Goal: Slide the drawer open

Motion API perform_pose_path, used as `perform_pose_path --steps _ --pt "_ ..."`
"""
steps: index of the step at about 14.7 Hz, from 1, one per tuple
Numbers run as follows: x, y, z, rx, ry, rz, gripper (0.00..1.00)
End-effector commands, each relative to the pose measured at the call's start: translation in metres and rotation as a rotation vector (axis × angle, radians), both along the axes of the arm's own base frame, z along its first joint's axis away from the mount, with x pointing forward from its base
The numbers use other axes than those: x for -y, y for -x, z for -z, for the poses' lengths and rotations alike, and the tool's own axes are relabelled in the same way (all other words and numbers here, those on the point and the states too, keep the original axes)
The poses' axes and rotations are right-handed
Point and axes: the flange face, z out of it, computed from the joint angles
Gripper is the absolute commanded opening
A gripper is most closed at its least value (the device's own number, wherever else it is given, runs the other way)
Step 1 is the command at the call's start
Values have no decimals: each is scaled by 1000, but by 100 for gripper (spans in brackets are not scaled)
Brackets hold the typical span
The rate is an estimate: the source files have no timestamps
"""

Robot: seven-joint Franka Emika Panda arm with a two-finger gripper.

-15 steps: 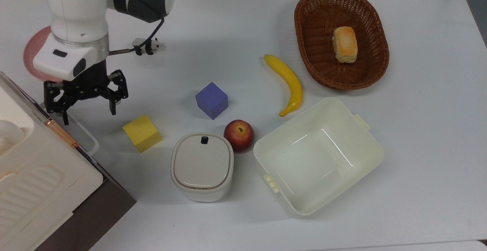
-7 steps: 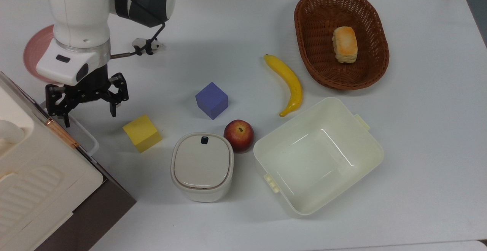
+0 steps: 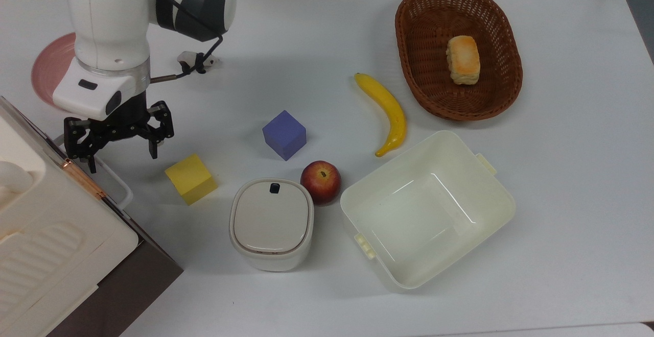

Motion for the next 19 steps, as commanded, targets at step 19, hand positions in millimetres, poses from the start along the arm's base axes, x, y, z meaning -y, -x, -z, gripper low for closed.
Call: perform_pose_path --steps 19 --pt "1 -9 9 35 24 -8 87"
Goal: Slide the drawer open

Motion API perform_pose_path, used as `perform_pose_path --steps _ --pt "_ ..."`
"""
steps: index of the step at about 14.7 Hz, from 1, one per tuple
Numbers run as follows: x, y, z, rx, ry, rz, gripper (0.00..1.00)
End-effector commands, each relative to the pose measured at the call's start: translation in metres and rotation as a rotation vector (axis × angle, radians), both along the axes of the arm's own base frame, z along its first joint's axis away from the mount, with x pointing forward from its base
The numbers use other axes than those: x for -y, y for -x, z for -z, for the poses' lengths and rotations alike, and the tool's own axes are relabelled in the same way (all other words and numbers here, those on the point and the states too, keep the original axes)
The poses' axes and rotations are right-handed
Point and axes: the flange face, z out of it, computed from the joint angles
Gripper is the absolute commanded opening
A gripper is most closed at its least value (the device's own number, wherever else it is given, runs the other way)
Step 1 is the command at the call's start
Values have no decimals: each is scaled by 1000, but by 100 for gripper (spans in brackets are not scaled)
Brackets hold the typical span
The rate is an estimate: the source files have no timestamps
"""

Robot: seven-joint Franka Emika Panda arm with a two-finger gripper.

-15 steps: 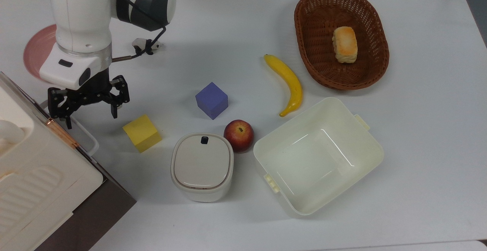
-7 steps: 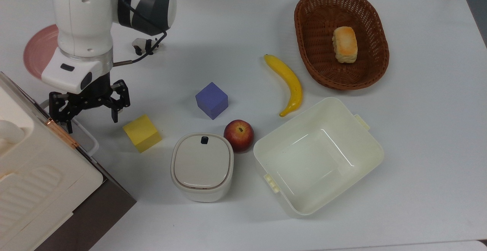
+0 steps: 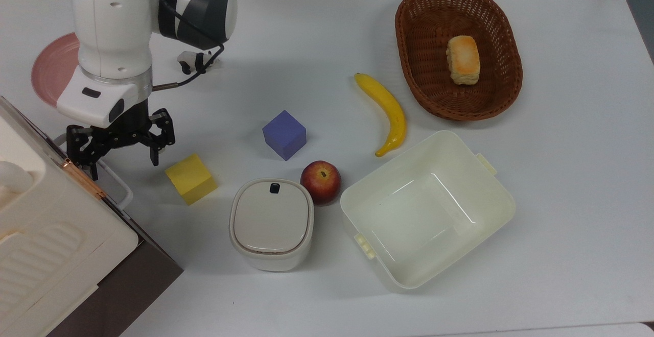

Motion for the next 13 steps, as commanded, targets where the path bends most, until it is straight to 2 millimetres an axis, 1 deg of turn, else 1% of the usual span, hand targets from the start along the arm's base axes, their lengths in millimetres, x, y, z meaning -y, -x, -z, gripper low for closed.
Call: perform_pose_path --steps 1,2,3,4,10,11,12,13 --pt "1 -4 -3 20 20 1 87" --pt "1 -4 -4 21 20 1 82" --pt "1 -4 -3 20 20 1 82" --pt "2 -3 -3 19 20 2 74" --pt "2 -3 -4 21 21 2 74" --pt "2 -3 -4 21 21 2 70" --pt "2 -3 -4 21 21 2 64" --pt "2 -3 -4 21 21 2 63"
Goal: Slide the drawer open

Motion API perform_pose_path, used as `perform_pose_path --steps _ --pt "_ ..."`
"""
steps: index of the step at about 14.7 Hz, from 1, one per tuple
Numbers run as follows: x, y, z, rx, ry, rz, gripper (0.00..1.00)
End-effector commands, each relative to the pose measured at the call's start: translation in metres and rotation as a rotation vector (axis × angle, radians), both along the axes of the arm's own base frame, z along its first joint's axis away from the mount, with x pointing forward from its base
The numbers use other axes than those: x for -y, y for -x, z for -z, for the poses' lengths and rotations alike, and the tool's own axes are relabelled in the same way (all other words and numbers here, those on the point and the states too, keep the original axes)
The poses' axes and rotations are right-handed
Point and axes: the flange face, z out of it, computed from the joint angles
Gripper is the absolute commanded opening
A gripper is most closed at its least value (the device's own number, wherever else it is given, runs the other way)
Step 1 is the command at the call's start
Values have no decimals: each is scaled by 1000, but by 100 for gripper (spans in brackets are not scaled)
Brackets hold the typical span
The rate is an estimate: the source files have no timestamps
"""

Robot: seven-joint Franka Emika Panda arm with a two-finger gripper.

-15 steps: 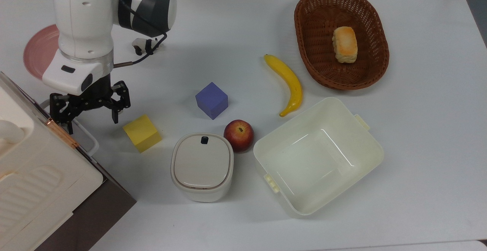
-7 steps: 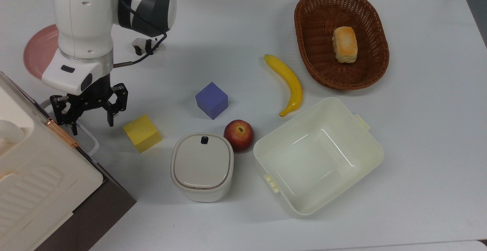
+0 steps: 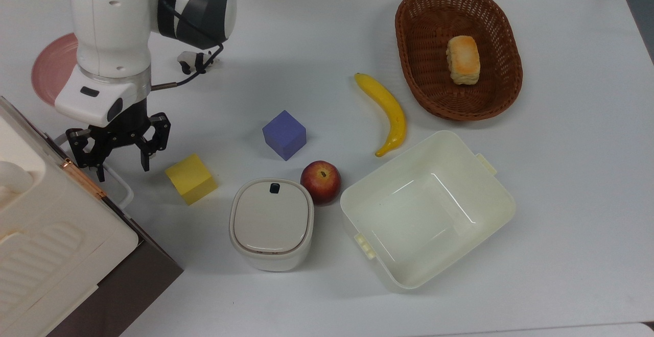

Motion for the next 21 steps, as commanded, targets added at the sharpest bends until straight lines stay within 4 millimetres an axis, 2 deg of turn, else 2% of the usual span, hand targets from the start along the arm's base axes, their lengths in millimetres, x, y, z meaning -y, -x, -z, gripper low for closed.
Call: perform_pose_path --steps 1,10,16,17,21 --pt "1 -3 -1 16 19 1 62" --pt "2 -3 0 14 19 1 55" --pt "4 -2 -1 16 20 4 55" --pt "4 -2 -1 16 20 4 50" --pt "9 -2 -3 21 19 12 50"
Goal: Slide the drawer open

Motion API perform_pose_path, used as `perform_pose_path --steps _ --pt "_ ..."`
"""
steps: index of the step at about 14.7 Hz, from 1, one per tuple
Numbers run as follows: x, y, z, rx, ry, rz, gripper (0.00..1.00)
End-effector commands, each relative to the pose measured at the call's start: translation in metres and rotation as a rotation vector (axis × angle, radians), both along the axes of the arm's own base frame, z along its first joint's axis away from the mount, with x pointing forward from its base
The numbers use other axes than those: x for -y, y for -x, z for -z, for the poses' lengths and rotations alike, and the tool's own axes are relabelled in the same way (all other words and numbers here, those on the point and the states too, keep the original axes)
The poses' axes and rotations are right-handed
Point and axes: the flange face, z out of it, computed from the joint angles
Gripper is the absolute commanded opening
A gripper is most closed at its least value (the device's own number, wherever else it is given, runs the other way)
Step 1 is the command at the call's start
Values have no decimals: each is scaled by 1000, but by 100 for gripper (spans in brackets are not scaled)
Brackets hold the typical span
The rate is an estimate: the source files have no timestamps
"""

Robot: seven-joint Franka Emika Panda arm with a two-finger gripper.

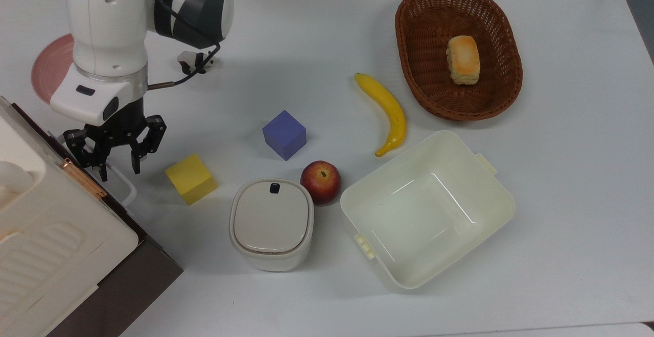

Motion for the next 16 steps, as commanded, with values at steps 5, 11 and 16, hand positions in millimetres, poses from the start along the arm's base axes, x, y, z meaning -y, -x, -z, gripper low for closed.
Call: perform_pose_path --steps 5,11,16 --pt "13 -1 -6 26 17 21 50" --pt "12 -3 -2 22 16 21 31" --pt "12 -3 -2 21 17 18 28"
